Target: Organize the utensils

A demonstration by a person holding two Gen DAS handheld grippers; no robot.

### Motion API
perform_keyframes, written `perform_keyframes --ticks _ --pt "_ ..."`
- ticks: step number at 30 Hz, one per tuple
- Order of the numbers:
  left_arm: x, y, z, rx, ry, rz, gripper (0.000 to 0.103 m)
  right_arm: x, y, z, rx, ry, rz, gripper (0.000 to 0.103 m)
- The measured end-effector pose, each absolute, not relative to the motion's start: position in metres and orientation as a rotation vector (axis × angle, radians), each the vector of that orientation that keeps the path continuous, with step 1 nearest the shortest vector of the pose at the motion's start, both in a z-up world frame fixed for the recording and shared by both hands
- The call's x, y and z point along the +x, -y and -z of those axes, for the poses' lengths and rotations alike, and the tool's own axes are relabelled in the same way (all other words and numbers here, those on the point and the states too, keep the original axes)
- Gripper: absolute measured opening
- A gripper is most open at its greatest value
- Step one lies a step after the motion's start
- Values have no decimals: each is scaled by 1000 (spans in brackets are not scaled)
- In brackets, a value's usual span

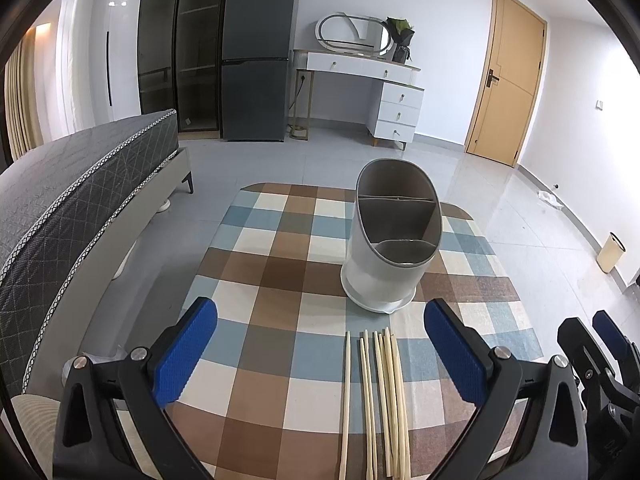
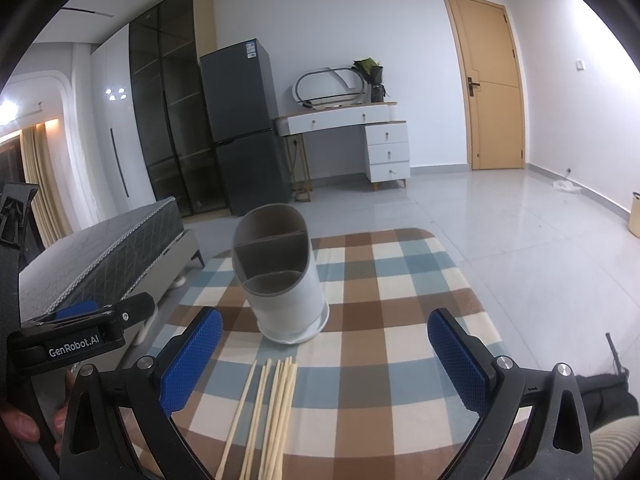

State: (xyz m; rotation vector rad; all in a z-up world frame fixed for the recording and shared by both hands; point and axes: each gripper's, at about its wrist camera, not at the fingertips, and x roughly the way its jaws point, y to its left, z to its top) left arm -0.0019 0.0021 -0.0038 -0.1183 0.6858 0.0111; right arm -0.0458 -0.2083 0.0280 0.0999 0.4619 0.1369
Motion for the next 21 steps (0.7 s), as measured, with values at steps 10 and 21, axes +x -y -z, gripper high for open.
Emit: perform_keyframes --ticks 10,21 --pt "-1 -2 5 -121 -695 -7 101 -46 209 -28 103 -462 -137 103" --pt "18 -4 33 -78 -814 -41 101 -29 209 -19 102 -521 -99 103"
